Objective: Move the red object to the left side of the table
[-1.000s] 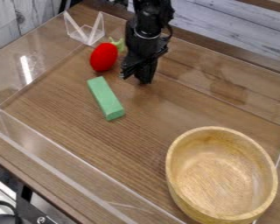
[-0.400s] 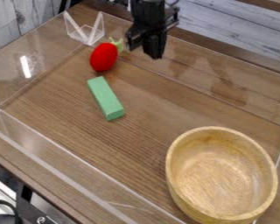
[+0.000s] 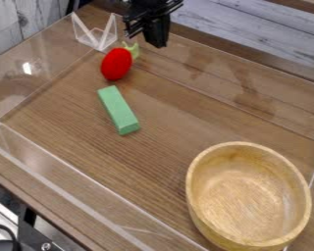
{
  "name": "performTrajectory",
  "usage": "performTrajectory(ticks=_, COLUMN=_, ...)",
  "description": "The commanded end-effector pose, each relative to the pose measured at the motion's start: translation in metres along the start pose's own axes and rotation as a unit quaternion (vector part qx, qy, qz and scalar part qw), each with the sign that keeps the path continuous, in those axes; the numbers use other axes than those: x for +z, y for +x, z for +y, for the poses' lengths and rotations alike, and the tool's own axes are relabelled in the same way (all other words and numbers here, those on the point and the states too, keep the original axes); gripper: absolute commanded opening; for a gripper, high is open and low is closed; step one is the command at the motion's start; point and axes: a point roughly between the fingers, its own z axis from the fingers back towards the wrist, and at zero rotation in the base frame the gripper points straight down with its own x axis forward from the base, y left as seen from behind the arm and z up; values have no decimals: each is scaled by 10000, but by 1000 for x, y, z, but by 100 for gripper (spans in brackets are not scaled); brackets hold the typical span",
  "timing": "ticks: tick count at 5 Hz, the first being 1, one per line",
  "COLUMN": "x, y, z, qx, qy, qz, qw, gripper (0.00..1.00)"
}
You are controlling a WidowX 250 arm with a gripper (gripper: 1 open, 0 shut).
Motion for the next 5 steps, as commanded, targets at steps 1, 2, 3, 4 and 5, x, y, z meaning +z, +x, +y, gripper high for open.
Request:
performTrajectory(ticks=1, x=28, y=17, z=-6, qx=482, qy=-365, qz=-369, qw=9975, gripper=100)
performTrajectory(ticks=2, x=26, y=21, z=-1, qx=944, qy=-292, qz=-500, qw=9939, gripper=0)
performTrajectory(ticks=3, x=25, y=34, z=3, qx=918, qy=-274, qz=-502, qw=9941, gripper=0)
performTrajectory(ticks=4, x=23, y=44, z=8, qx=895, qy=-254, qz=-524, qw=9943, gripper=100)
performTrajectory(ticks=5, x=19, y=36, z=12, qx=847, qy=-239, qz=-473, qw=9950, gripper=0)
